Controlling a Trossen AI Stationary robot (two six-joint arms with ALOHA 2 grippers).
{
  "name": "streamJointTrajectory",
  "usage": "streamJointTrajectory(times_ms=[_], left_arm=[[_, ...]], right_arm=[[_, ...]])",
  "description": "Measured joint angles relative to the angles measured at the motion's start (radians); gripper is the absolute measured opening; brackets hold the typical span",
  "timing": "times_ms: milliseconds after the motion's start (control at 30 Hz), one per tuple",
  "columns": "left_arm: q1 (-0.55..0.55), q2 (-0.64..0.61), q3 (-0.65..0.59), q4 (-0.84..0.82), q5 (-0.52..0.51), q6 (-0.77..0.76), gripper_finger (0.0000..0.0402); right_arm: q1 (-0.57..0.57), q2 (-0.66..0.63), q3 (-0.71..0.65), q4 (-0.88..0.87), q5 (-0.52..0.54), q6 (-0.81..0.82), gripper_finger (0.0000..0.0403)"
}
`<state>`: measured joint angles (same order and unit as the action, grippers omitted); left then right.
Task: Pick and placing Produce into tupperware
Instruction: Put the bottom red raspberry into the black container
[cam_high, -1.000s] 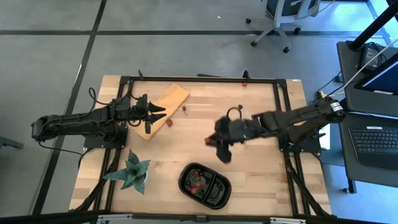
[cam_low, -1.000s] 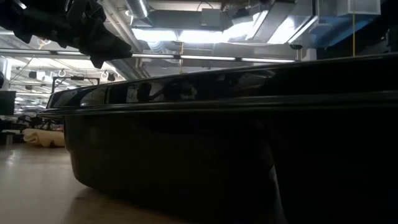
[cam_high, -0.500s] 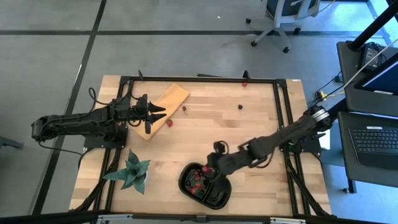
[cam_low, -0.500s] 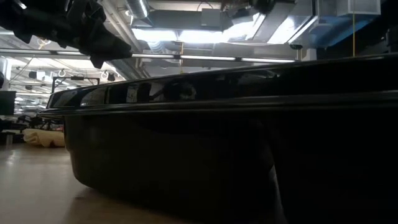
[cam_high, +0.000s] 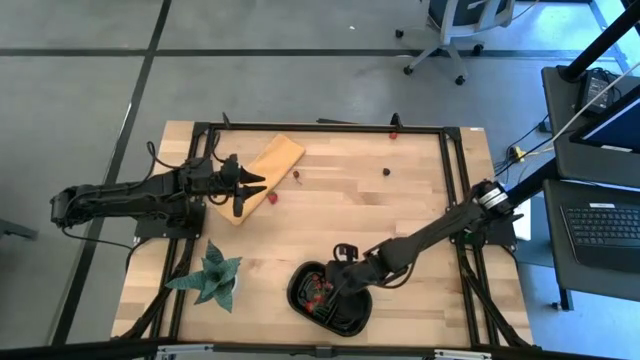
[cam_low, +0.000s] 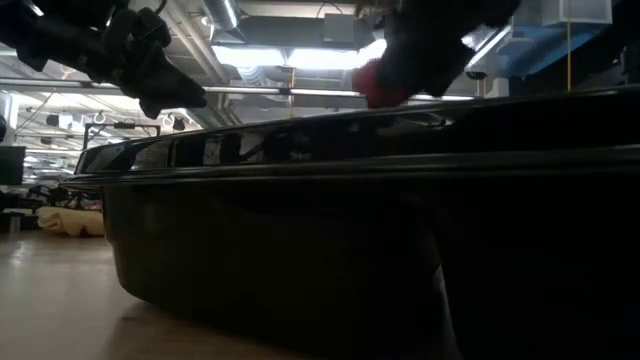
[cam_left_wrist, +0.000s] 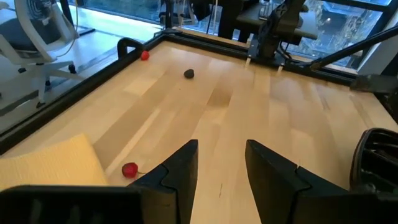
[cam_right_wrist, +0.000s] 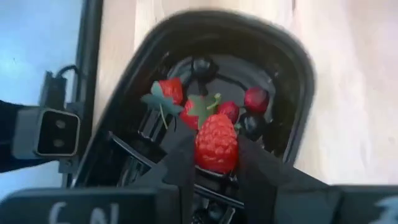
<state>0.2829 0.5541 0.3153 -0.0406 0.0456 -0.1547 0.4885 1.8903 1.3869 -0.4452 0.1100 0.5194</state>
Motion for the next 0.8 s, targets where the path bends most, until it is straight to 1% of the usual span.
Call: streamJointTrajectory(times_ms=[267,800], left_arm=[[0.0,0.0,0.0,-0.004,0.0,0.0,0.0126],[0.0,0.0,0.0,-0.045,0.0,0.0,0.0126]], right_arm=[[0.0,0.064,0.0,0.0,-0.01,0.004,0.01],[-0.001,0.122,-0.003,-0.007,-0.026,0.051,0.0101]])
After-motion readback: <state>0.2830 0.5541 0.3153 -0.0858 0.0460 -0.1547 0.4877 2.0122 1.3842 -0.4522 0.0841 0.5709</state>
